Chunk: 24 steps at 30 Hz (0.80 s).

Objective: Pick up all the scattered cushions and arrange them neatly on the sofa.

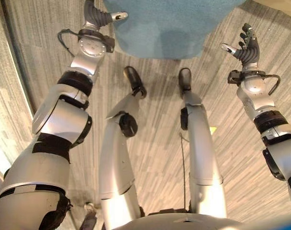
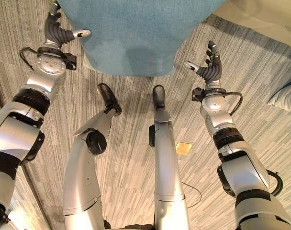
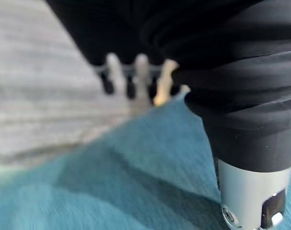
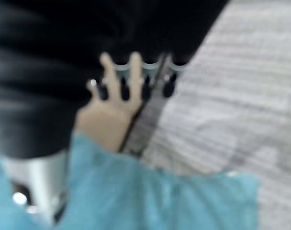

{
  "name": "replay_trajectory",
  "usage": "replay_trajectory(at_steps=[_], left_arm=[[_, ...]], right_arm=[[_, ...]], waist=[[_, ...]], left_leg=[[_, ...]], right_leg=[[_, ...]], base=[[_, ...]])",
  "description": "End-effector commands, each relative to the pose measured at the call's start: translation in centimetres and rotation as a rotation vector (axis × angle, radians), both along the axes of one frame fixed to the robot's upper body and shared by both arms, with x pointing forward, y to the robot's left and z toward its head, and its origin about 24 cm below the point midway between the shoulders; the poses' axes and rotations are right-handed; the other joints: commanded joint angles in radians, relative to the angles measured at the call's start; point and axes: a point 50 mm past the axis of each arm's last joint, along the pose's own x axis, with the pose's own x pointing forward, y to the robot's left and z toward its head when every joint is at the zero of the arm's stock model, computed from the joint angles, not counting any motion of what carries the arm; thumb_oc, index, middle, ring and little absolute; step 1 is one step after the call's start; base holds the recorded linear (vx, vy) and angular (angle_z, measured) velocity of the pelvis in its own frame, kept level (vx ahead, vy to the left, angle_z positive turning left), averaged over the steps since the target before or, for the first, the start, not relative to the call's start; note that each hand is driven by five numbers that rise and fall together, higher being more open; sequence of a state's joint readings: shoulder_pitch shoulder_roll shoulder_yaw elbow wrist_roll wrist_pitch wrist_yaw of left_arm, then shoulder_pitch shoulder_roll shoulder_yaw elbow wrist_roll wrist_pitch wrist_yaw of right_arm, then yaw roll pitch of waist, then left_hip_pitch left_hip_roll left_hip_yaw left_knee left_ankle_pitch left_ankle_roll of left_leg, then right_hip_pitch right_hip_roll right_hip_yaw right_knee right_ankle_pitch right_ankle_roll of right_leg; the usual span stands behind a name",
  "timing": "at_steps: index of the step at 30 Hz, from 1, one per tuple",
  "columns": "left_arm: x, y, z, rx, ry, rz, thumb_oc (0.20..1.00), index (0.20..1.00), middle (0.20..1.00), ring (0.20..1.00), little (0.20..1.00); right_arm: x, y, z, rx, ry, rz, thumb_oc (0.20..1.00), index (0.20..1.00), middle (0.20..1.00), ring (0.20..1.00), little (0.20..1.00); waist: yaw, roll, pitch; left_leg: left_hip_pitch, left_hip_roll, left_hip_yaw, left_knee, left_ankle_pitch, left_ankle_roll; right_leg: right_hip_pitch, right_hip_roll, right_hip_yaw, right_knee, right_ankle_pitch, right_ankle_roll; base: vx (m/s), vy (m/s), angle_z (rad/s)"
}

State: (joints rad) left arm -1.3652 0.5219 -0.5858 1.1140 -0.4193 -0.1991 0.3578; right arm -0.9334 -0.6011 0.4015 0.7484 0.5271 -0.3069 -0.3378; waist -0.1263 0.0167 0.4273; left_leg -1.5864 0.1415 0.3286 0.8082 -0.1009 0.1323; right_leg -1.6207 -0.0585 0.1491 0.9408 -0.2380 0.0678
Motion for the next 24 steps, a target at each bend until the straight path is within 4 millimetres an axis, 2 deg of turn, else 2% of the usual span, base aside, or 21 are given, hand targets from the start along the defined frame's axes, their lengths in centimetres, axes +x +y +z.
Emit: replay_trajectory(at_steps=[1, 2, 3, 5, 6, 7, 8, 9, 11, 13, 14, 15, 16, 17, 19, 24], left_arm=[[0.1, 0.1, -1.0, -0.018, 0.011, 0.015, 1.0, 1.0, 1.0, 1.0, 1.0], [0.2, -1.1, -0.9, -0.02, 0.007, -0.011, 1.0, 1.0, 1.0, 1.0, 1.0], [0.2, -1.1, -0.9, -0.02, 0.006, -0.01, 1.0, 1.0, 1.0, 1.0, 1.0], [0.2, -3.3, -0.5, -0.028, -0.007, -0.063, 1.0, 1.0, 1.0, 1.0, 1.0], [0.2, -3.3, -0.4, -0.029, -0.009, -0.062, 1.0, 1.0, 1.0, 1.0, 1.0], [0.2, -4.5, 0.0, -0.03, -0.021, -0.092, 1.0, 1.0, 1.0, 1.0, 1.0], [0.1, -5.1, 0.3, -0.031, -0.029, -0.111, 1.0, 1.0, 1.0, 1.0, 1.0], [0.1, -5.1, 0.4, -0.031, -0.031, -0.11, 1.0, 1.0, 1.0, 1.0, 1.0], [-0.1, -7.0, 1.2, -0.038, -0.057, -0.16, 1.0, 1.0, 1.0, 1.0, 1.0], [-0.3, -8.0, 1.7, -0.041, -0.075, -0.189, 1.0, 1.0, 1.0, 1.0, 1.0], [-0.6, -8.9, 2.1, -0.044, -0.091, -0.217, 0.724, 0.724, 0.724, 0.724, 0.724], [-0.8, -9.4, 2.6, -0.042, -0.111, -0.237, 0.313, 0.313, 0.313, 0.313, 0.313], [-0.8, -9.3, 2.6, -0.042, -0.111, -0.237, 0.2, 0.2, 0.2, 0.2, 0.2], [-1.2, -10.1, 3.0, -0.062, -0.137, -0.278, 0.2, 0.2, 0.2, 0.2, 0.2], [-1.5, -10.5, 3.2, -0.079, -0.158, -0.305, 0.2, 0.2, 0.2, 0.2, 0.2], [-2.2, -10.9, 3.2, -0.083, -0.195, -0.349, 0.2, 0.2, 0.2, 0.2, 0.2]], right_arm=[[-0.2, 1.4, 0.4, 0.017, -0.061, 0.032, 1.0, 1.0, 1.0, 1.0, 1.0], [0.0, 2.9, 1.4, 0.0, -0.09, 0.059, 1.0, 1.0, 1.0, 1.0, 1.0], [0.0, 2.9, 1.4, -0.001, -0.09, 0.059, 1.0, 1.0, 1.0, 1.0, 1.0], [0.4, 5.6, 3.1, -0.04, -0.125, 0.107, 1.0, 1.0, 1.0, 1.0, 1.0], [0.4, 5.7, 3.2, -0.04, -0.127, 0.107, 1.0, 1.0, 1.0, 1.0, 1.0], [0.5, 7.6, 4.2, -0.06, -0.153, 0.146, 1.0, 1.0, 1.0, 1.0, 1.0], [0.5, 8.6, 4.8, -0.068, -0.168, 0.168, 1.0, 1.0, 1.0, 1.0, 1.0], [0.5, 8.7, 4.9, -0.068, -0.169, 0.168, 1.0, 1.0, 1.0, 1.0, 1.0], [0.3, 11.4, 6.1, -0.081, -0.198, 0.23, 1.0, 1.0, 1.0, 1.0, 1.0], [0.1, 12.8, 6.7, -0.08, -0.213, 0.263, 1.0, 1.0, 1.0, 1.0, 1.0], [-0.1, 14.0, 7.3, -0.078, -0.225, 0.298, 0.758, 0.758, 0.758, 0.758, 0.758], [-0.3, 14.8, 7.8, -0.072, -0.24, 0.322, 0.2, 0.2, 0.2, 0.2, 0.2], [-0.3, 14.8, 7.8, -0.072, -0.24, 0.322, 0.2, 0.2, 0.2, 0.2, 0.2], [-0.9, 15.6, 8.5, -0.063, -0.273, 0.354, 0.2, 0.2, 0.2, 0.2, 0.2], [-1.2, 15.9, 8.8, -0.058, -0.293, 0.368, 0.2, 0.2, 0.2, 0.2, 0.2], [-1.8, 15.4, 8.9, -0.046, -0.332, 0.37, 0.2, 0.2, 0.2, 0.2, 0.2]], waist=[[-0.023, 0.031, -0.064], [-0.018, 0.035, -0.058], [-0.018, 0.036, -0.057], [-0.01, 0.036, -0.053], [-0.011, 0.037, -0.051], [-0.006, 0.039, -0.047], [-0.003, 0.039, -0.047], [-0.004, 0.04, -0.046], [0.001, 0.041, -0.044], [0.005, 0.042, -0.046], [0.008, 0.043, -0.048], [0.012, 0.044, -0.048], [0.012, 0.044, -0.048], [0.014, 0.045, -0.05], [0.015, 0.046, -0.054], [0.017, 0.048, -0.076]], left_leg=[[0.041, 0.029, -0.066, 0.06, -0.131, -0.067], [0.036, 0.029, -0.072, 0.066, -0.129, -0.066], [0.036, 0.029, -0.072, 0.066, -0.129, -0.066], [0.028, 0.029, -0.083, 0.076, -0.128, -0.066], [0.027, 0.029, -0.084, 0.077, -0.128, -0.066], [0.027, 0.03, -0.088, 0.078, -0.127, -0.066], [0.025, 0.029, -0.089, 0.079, -0.125, -0.067], [0.024, 0.029, -0.09, 0.079, -0.124, -0.067], [0.017, 0.03, -0.096, 0.081, -0.121, -0.069], [0.017, 0.027, -0.101, 0.083, -0.118, -0.07], [0.017, 0.024, -0.104, 0.084, -0.117, -0.071], [0.017, 0.023, -0.105, 0.082, -0.115, -0.073], [0.017, 0.023, -0.105, 0.082, -0.115, -0.073], [0.017, 0.024, -0.107, 0.077, -0.111, -0.076], [0.017, 0.02, -0.109, 0.07, -0.108, -0.078], [0.017, 0.011, -0.103, 0.04, -0.097, -0.085]], right_leg=[[0.051, -0.055, 0.024, -0.077, 0.055, 0.041], [0.051, -0.053, 0.022, -0.079, 0.056, 0.041], [0.051, -0.053, 0.022, -0.079, 0.056, 0.041], [0.051, -0.054, 0.016, -0.076, 0.057, 0.041], [0.051, -0.053, 0.015, -0.076, 0.058, 0.04], [0.051, -0.055, 0.014, -0.074, 0.059, 0.04], [0.051, -0.055, 0.012, -0.075, 0.06, 0.041], [0.051, -0.054, 0.011, -0.075, 0.06, 0.041], [0.051, -0.056, 0.008, -0.074, 0.063, 0.041], [0.051, -0.055, 0.007, -0.069, 0.063, 0.039], [0.051, -0.054, 0.006, -0.066, 0.063, 0.038], [0.051, -0.056, 0.004, -0.066, 0.065, 0.039], [0.051, -0.056, 0.004, -0.066, 0.065, 0.039], [0.051, -0.057, 0.003, -0.066, 0.067, 0.04], [0.051, -0.058, 0.0, -0.067, 0.066, 0.041], [0.051, -0.063, -0.002, -0.083, 0.068, 0.043]], base=[[0.0, 0.0, 0.0], [0.0, 0.0, 0.0], [0.0, 0.0, 0.0], [0.0, 0.0, 0.0], [0.0, 0.0, 0.0], [0.0, 0.0, 0.0], [0.0, 0.0, 0.0], [0.0, 0.0, 0.0], [0.01, -0.034, -0.01], [0.01, -0.039, 0.0], [0.0, -0.043, 0.01], [0.0, 0.0, 0.0], [0.0, 0.0, 0.0], [0.0, 0.0, 0.0], [0.0, 0.0, 0.0], [0.0, -0.007, 0.01]])
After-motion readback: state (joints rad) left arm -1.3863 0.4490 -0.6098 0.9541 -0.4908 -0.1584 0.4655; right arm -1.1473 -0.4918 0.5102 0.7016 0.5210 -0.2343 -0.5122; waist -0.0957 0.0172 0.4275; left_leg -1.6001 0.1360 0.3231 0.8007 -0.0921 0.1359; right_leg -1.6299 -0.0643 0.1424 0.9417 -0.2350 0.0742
